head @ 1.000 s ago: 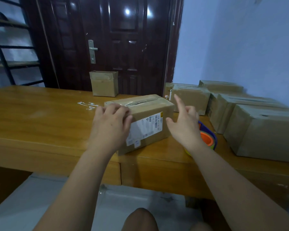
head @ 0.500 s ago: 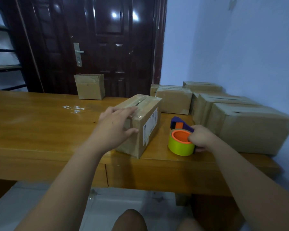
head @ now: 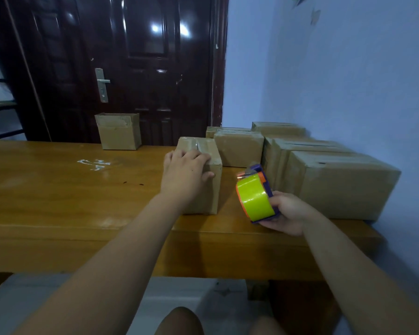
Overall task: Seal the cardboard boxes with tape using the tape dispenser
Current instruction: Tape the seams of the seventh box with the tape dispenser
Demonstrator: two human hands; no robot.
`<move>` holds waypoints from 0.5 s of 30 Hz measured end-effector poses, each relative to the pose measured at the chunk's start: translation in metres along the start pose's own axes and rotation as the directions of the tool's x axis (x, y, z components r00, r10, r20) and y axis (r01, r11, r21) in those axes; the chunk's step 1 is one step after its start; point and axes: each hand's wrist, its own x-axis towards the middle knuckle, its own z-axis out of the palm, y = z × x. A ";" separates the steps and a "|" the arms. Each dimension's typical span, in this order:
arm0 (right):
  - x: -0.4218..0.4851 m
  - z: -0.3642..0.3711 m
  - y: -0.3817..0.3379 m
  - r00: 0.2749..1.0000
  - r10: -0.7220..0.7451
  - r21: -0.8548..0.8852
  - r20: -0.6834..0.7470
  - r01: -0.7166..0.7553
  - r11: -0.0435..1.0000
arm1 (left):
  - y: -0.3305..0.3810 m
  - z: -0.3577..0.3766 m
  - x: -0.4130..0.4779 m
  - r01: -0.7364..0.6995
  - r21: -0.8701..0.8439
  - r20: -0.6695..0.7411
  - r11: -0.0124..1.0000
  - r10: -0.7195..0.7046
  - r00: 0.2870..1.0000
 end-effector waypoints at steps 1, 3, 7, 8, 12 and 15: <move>-0.002 0.001 0.001 1.000 -0.024 0.034 0.010 0.023 0.999 | 0.001 -0.001 0.003 -0.009 0.023 0.006 1.000 0.009 1.000; -0.006 0.005 0.000 0.997 -0.072 0.071 0.019 0.070 0.995 | 0.002 -0.003 0.005 -0.015 0.050 0.017 0.999 0.014 1.000; -0.013 0.015 -0.004 0.984 -0.174 -0.022 0.035 0.174 0.984 | 0.026 -0.016 -0.009 0.020 -0.372 -0.166 0.928 -0.088 0.982; -0.015 0.018 -0.006 0.976 -0.216 -0.065 0.016 0.217 0.974 | 0.036 -0.021 -0.014 0.051 -0.520 -0.147 0.852 -0.149 0.978; -0.019 0.026 -0.006 0.853 -0.515 -0.173 -0.086 0.496 0.851 | 0.066 -0.027 -0.023 0.181 -0.687 0.047 0.703 -0.206 0.977; -0.022 0.027 -0.001 0.721 -0.684 -0.274 -0.107 0.640 0.718 | 0.073 -0.025 -0.018 0.261 -0.752 0.103 0.605 -0.284 0.953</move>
